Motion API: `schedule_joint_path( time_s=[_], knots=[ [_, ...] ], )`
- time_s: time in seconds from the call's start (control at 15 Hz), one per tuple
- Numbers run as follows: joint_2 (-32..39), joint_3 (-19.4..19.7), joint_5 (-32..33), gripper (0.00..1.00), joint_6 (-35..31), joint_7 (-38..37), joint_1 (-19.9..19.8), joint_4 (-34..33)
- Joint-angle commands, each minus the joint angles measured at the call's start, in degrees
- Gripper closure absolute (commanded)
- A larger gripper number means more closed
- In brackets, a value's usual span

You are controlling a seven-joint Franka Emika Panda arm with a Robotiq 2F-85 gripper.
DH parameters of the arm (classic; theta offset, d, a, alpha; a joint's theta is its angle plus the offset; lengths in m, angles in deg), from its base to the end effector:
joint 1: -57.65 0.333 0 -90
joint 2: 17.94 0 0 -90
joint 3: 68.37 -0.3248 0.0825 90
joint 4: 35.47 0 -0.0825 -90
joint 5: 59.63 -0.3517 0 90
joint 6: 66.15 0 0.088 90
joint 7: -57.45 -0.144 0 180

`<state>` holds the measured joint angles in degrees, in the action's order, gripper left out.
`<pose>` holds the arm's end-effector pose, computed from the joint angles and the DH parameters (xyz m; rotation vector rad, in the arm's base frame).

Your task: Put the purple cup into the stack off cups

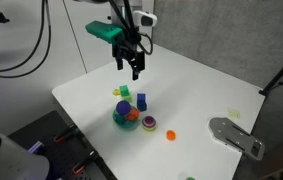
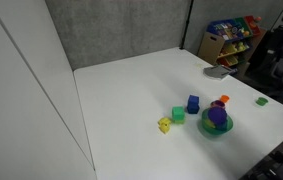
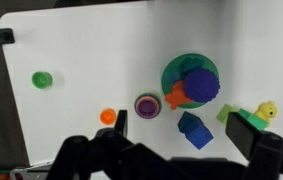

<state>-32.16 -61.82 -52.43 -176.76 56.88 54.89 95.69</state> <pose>0.4154 -0.0825 0.4292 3.0527 -0.1781 -0.1796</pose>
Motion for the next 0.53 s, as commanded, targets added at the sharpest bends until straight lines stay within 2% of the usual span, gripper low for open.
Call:
schedule_joint_path(
  time_s=[0.0,0.27,0.33,0.47],
  knots=[
    [-6.9,-1.7,3.2,0.0,4.1,-0.5,-1.5,1.0],
    [-11.0,-2.2,5.1,0.0,6.0,-1.3,-2.2,1.5],
    [-8.5,-1.6,3.3,0.0,5.2,0.2,-1.7,0.3],
    [-9.8,-1.7,3.8,0.0,5.4,0.1,-2.0,0.7]
  ],
)
